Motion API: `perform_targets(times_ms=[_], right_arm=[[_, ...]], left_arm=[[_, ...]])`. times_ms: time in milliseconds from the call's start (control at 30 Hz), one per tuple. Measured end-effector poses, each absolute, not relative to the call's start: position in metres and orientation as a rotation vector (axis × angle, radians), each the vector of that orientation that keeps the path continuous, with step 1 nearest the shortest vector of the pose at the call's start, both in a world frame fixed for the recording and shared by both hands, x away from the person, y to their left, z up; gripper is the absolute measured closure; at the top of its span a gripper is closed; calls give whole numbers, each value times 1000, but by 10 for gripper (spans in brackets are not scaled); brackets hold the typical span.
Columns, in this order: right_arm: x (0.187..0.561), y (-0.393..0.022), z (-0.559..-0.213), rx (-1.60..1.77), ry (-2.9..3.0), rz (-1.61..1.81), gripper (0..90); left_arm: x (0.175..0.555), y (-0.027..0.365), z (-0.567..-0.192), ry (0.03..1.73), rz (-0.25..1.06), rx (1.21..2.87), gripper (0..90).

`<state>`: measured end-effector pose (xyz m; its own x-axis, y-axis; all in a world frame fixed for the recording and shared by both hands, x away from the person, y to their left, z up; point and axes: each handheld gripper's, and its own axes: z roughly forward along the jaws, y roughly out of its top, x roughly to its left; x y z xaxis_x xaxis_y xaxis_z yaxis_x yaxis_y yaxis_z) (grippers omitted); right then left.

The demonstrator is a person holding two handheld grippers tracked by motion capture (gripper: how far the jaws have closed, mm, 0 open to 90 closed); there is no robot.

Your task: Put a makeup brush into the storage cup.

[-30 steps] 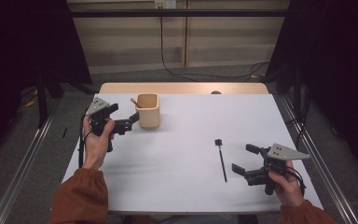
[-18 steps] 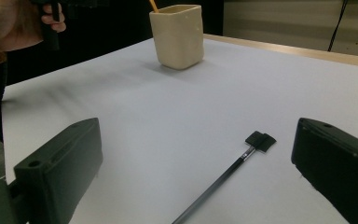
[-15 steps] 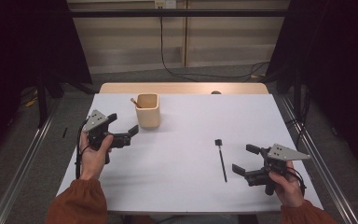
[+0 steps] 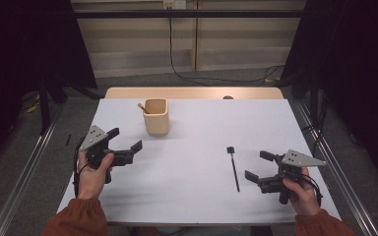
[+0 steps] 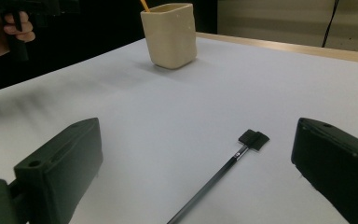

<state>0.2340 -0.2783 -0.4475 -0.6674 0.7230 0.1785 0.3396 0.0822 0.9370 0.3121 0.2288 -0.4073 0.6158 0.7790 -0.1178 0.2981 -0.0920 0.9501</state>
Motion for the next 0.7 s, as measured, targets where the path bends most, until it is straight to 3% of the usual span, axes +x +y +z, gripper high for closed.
perform_targets(times_ms=[700], right_arm=[[228, -279, -445, 1032, 2035, 1626, 12]], left_arm=[[264, 247, -426, 939, 562, 1626, 18]])
